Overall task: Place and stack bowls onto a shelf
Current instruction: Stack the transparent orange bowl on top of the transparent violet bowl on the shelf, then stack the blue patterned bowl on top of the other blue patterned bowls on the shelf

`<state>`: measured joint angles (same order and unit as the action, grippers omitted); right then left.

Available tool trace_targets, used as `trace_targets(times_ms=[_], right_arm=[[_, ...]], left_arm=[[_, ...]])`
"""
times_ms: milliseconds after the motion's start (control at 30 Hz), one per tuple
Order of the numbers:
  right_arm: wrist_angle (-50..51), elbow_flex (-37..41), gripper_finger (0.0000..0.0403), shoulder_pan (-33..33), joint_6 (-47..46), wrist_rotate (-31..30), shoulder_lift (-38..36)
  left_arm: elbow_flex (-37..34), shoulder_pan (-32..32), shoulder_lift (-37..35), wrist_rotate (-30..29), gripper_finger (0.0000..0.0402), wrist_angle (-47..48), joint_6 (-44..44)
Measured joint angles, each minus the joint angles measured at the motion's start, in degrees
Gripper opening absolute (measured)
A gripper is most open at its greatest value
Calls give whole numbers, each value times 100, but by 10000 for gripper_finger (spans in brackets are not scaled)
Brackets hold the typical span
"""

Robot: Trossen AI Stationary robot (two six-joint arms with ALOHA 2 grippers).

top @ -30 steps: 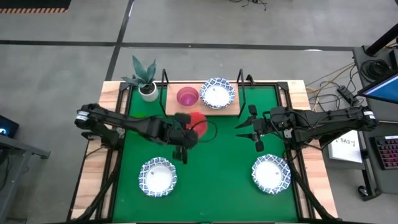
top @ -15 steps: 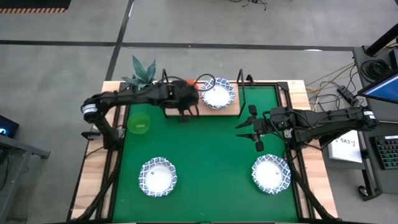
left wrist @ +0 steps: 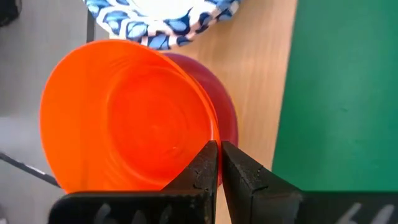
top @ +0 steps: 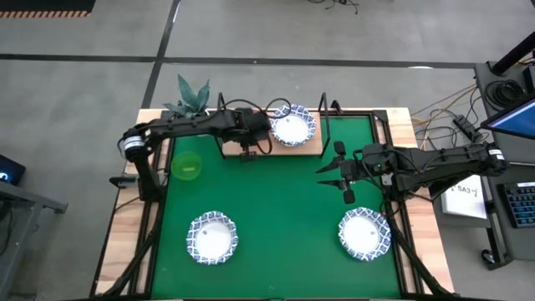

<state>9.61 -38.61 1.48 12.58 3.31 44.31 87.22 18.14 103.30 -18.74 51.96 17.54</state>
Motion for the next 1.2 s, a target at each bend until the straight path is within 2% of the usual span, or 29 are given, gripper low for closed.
trace_targets(times_ms=[333, 633, 800, 933, 1067, 1100, 1200], right_arm=[[13, 0, 134, 0, -4, 2, 0], [15, 2, 134, 0, -52, 2, 0], [77, 6, 134, 0, -59, 2, 0], [81, 7, 134, 0, -61, 4, 0], [91, 9, 134, 0, -101, 5, 4], [90, 9, 134, 0, -101, 6, 6], [94, 9, 134, 1, -117, 4, 9]], left_arm=[[0, 100, 49, -18, 7, -7, -17], [14, 100, 49, -27, 81, 22, -31], [301, -44, -11, 4, 114, 377, -303], [402, -239, -297, 654, 123, 476, -451], [394, -461, -648, 2138, 123, 642, -568], [387, -535, -726, 2359, 123, 690, -670], [385, -801, -895, 2522, 123, 888, -1098]])
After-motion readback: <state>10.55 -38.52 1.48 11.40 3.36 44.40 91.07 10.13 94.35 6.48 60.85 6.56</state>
